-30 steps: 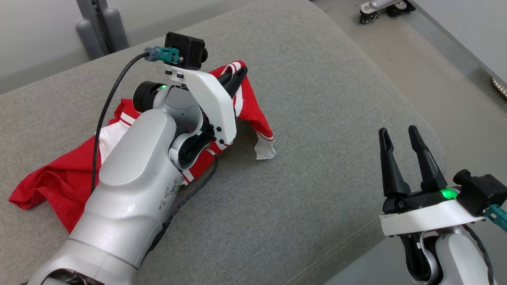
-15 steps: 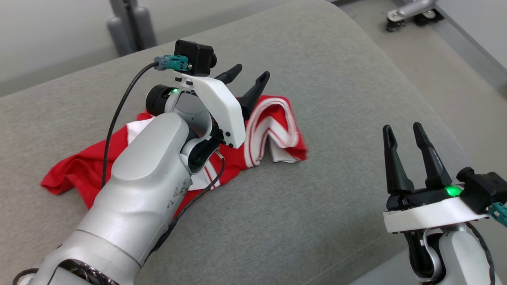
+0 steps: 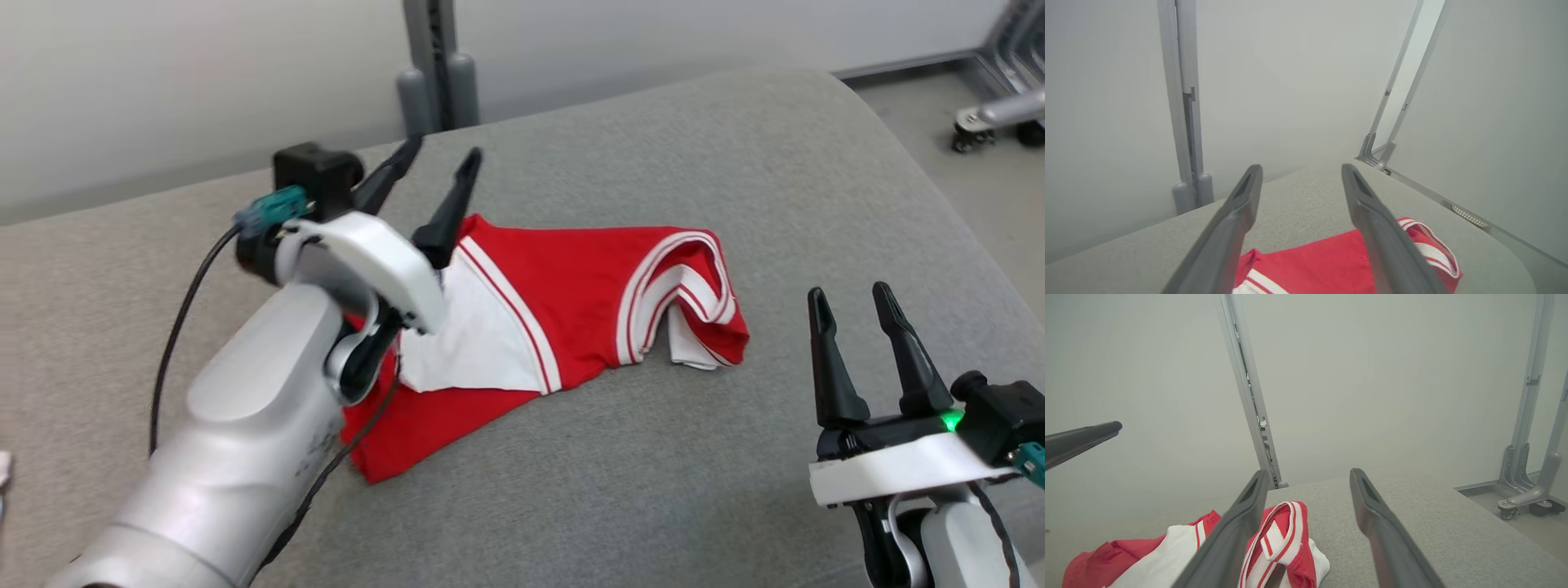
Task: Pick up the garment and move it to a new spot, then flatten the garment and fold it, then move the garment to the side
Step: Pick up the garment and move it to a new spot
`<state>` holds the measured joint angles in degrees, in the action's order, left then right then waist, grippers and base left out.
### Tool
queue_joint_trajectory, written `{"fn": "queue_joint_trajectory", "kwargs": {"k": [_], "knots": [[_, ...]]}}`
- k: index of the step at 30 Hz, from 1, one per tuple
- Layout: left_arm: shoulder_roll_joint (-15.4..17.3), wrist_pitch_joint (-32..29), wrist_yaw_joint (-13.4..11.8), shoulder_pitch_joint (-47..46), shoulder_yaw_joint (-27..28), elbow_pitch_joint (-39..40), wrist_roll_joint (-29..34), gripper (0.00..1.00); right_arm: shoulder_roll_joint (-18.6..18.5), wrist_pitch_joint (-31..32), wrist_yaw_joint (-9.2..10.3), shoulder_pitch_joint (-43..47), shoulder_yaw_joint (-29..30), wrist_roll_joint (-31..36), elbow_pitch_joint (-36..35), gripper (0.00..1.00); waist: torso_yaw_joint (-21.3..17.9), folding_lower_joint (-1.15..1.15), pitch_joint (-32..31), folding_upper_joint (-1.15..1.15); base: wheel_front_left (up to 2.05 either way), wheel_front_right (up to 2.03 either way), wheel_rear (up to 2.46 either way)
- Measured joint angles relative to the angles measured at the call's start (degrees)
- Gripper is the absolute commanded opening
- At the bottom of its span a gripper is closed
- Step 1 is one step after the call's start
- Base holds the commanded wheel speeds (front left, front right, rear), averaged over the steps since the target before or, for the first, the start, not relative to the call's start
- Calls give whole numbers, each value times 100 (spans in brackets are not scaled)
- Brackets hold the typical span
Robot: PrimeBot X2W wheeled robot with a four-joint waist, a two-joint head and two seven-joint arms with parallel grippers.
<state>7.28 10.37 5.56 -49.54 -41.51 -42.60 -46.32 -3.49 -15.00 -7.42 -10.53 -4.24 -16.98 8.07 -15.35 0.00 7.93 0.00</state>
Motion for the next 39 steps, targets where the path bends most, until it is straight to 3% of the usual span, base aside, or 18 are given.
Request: {"fn": "queue_joint_trajectory", "kwargs": {"k": [10,15,19,22,27,34,39], "knots": [[822,420,-747,1259,458,959,103,100,-119,0,0,318,24,26,26,100,572,0,-434,0,0,0,0],[1195,463,-1185,2049,936,1697,185,100,-141,-1,0,493,33,-19,29,100,779,0,-568,0,0,0,0],[1304,476,-1523,2801,1527,2526,503,100,-165,0,0,568,65,-35,1,100,858,0,-617,0,0,0,0],[1273,477,-1724,3421,1940,3042,814,100,-171,-1,0,655,166,-44,-26,100,900,0,-645,0,0,0,0],[1040,478,-1775,4227,2463,3627,1281,100,-164,0,0,774,223,-69,-142,100,953,0,-679,0,0,0,0],[537,478,-1718,4945,2926,3983,1814,100,-155,0,0,856,235,-77,-196,100,935,0,-682,0,0,0,0],[222,477,-1533,5178,3078,3986,2080,100,-165,0,0,860,258,-83,-186,100,952,0,-675,0,0,0,0]]}}
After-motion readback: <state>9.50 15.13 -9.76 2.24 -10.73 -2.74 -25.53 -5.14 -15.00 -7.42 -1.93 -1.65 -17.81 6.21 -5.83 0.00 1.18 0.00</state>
